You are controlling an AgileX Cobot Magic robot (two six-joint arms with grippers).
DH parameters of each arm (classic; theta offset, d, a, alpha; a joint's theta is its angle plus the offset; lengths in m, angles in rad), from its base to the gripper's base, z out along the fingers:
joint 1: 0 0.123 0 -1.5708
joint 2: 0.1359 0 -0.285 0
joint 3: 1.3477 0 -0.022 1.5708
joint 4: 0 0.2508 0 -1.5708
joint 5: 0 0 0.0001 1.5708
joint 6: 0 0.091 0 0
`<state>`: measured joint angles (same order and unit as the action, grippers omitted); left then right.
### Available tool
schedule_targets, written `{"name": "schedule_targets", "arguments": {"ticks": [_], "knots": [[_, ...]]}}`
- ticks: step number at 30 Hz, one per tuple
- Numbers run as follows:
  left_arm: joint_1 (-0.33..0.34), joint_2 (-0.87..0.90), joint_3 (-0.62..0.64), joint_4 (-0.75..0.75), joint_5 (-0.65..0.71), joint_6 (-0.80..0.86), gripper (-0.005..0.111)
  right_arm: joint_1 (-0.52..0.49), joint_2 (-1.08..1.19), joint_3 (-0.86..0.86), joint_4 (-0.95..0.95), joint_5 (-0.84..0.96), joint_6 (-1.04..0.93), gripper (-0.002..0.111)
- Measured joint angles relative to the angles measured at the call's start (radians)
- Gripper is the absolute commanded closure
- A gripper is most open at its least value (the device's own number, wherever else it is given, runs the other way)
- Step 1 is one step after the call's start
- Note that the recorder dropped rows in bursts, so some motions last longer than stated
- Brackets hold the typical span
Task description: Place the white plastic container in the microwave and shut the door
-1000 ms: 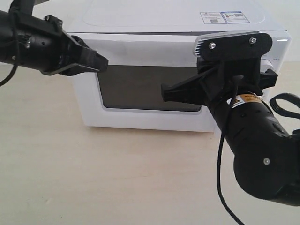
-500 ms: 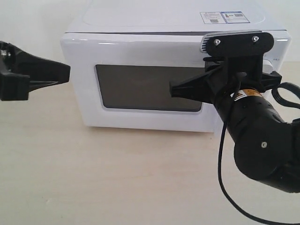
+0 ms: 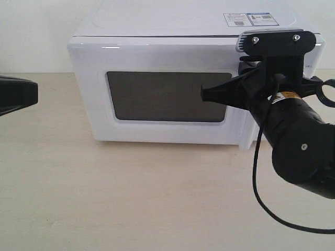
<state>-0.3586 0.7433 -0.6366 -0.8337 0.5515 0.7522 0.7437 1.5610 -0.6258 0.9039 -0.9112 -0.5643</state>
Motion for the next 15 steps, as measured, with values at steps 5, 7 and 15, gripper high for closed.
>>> {"name": "schedule_targets", "arguments": {"ticks": [5,7,15], "knots": [[0.0,-0.016,0.002,0.036,0.0,-0.047,0.102,-0.009,0.0,-0.019,-0.009,0.029,0.006,0.109],[0.0,-0.016,0.002,0.036,0.0,-0.053,0.102,-0.009,0.0,-0.036,-0.009,0.038,-0.004,0.109],[0.0,-0.016,0.002,0.053,0.0,-0.056,0.102,-0.017,0.012,-0.082,-0.011,0.058,-0.031,0.109]]}}
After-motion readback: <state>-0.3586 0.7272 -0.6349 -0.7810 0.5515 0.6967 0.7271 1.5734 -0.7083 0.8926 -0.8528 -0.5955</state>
